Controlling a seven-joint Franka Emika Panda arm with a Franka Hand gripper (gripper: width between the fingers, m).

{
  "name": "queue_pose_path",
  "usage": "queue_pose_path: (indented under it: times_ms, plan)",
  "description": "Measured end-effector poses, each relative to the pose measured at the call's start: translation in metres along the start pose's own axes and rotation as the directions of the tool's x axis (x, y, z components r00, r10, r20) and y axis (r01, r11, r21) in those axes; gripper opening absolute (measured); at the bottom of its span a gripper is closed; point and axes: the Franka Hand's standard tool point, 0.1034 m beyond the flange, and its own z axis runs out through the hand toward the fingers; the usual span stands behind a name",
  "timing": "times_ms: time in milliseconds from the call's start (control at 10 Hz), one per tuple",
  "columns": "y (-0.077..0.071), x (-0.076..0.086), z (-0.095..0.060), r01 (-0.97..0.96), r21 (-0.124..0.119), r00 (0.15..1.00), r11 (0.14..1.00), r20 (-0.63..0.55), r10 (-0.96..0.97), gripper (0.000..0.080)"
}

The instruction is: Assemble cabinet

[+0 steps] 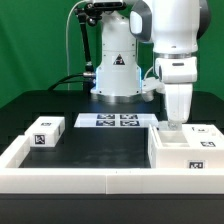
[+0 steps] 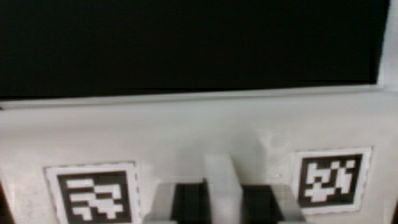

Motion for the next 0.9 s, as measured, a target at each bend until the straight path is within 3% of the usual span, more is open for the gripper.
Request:
queue_pose_path:
  times_ms: [500,700,900]
  plan:
    - [0.003,-0.005,-0.043,-0.004,-0.020,0.999,1.000,0.049,0.005,0.0068]
    - [0.016,-0.019,-0.050,0.006,-0.022,0.999,1.000,0.051,-0.005,0.0068]
    - [0.026,-0.026,-0.044,-0.009,-0.014,0.999,1.000,0.041,0.010,0.0068]
